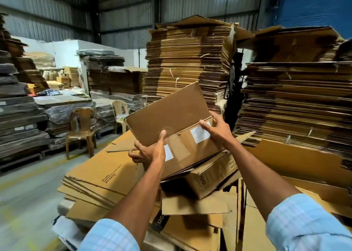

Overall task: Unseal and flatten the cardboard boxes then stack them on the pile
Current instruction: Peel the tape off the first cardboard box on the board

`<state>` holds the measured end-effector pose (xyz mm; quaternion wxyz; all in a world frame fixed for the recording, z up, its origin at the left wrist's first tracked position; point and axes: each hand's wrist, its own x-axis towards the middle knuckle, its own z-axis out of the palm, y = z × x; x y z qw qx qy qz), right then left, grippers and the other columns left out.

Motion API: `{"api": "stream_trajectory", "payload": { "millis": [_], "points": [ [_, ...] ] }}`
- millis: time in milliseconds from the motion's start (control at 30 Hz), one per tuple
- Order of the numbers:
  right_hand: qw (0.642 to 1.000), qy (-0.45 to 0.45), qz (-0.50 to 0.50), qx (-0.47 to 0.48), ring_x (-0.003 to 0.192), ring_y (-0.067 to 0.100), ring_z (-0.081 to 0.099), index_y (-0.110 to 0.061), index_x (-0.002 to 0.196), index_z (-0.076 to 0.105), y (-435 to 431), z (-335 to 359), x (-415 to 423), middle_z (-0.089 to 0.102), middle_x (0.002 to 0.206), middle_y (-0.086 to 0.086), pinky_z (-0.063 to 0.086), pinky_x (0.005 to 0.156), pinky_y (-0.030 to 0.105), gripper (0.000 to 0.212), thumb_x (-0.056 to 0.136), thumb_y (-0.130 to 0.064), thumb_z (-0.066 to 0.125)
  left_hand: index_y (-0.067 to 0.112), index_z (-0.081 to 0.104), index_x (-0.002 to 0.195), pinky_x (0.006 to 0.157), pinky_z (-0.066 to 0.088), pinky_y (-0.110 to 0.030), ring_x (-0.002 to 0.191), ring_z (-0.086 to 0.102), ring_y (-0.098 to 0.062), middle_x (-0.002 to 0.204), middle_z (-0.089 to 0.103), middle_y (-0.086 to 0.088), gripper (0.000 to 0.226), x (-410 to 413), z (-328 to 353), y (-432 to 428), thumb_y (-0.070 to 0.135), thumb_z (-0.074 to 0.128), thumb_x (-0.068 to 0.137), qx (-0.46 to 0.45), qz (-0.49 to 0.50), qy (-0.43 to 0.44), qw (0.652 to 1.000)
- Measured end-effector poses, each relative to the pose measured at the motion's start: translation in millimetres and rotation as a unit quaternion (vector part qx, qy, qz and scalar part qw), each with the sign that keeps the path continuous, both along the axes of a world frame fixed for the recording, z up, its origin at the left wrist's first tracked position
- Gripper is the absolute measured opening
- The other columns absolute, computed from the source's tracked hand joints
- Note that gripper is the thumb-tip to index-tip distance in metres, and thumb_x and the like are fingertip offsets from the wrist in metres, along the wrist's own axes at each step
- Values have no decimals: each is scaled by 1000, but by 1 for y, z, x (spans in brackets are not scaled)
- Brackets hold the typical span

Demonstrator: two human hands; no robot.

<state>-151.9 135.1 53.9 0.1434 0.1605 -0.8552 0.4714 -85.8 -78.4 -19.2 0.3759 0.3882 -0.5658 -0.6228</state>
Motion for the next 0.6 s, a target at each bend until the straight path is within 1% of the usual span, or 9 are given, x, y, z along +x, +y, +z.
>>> {"api": "stream_trajectory", "payload": {
  "millis": [67, 100, 167, 233, 333, 400, 467, 533, 600],
  "points": [
    [1000, -9, 9, 8, 132, 26, 51, -42, 148, 44, -3, 4, -8, 56, 144, 1, 43, 107, 43, 67, 88, -60, 68, 26, 46, 136, 109, 42, -50, 138, 27, -40, 151, 22, -14, 107, -9, 0, -10, 71, 89, 49, 30, -18, 16, 999],
    [1000, -9, 9, 8, 128, 26, 54, -41, 144, 47, -6, 6, -9, 60, 138, 0, 44, 101, 41, 60, 90, -57, 67, 28, 45, 137, 108, 44, -53, 136, 33, -42, 149, 27, -17, 110, -14, 0, -14, 72, 88, 46, 50, -37, 22, 998],
    [1000, 2, 1, 5, 119, 26, 58, -39, 135, 50, -11, 6, -12, 65, 123, -3, 47, 94, 40, 46, 93, -54, 62, 31, 34, 145, 100, 51, -57, 125, 51, -44, 141, 43, -20, 127, -21, 1, -19, 75, 86, 38, 84, -73, 39, 993],
    [1000, 18, -20, -7, 113, 28, 57, -36, 131, 51, -15, 5, -12, 65, 112, -3, 46, 90, 42, 38, 97, -52, 57, 35, 23, 150, 95, 54, -58, 117, 60, -44, 136, 53, -20, 139, -25, 2, -20, 79, 83, 32, 93, -83, 51, 991],
    [997, 53, -34, -34, 104, 26, 56, -29, 130, 52, -17, 9, 3, 63, 105, 0, 39, 80, 37, 34, 101, -47, 53, 31, 28, 147, 96, 52, -48, 113, 59, -40, 129, 59, -17, 121, -5, 17, -10, 74, 85, 48, 54, -61, 65, 995],
    [995, 83, -42, -39, 95, 22, 52, -22, 129, 52, -15, 17, 19, 61, 102, 0, 33, 77, 34, 32, 103, -42, 51, 30, 32, 142, 88, 47, -39, 108, 58, -35, 123, 60, -12, 105, 11, 34, -2, 68, 86, 61, 13, -47, 86, 995],
    [990, 120, -59, -35, 93, 19, 49, -17, 128, 52, -11, 31, 40, 62, 106, 2, 29, 77, 32, 32, 105, -38, 50, 32, 32, 142, 90, 47, -39, 110, 60, -34, 123, 62, -9, 100, 29, 53, 4, 69, 83, 64, -35, -20, 106, 994],
    [985, 150, -72, -45, 97, 24, 56, -14, 127, 53, -7, 48, 57, 66, 111, 5, 32, 77, 32, 33, 103, -37, 51, 32, 34, 138, 93, 49, -40, 110, 63, -32, 119, 64, -4, 99, 51, 74, 10, 73, 81, 61, -74, 1, 134, 988],
    [981, 168, -69, -65, 101, 31, 63, -13, 121, 54, -1, 62, 75, 69, 111, 9, 38, 76, 35, 33, 101, -39, 53, 31, 34, 138, 91, 45, -34, 108, 63, -28, 113, 60, 4, 100, 75, 92, 15, 74, 80, 60, -96, 19, 159, 982]
  ]
}}
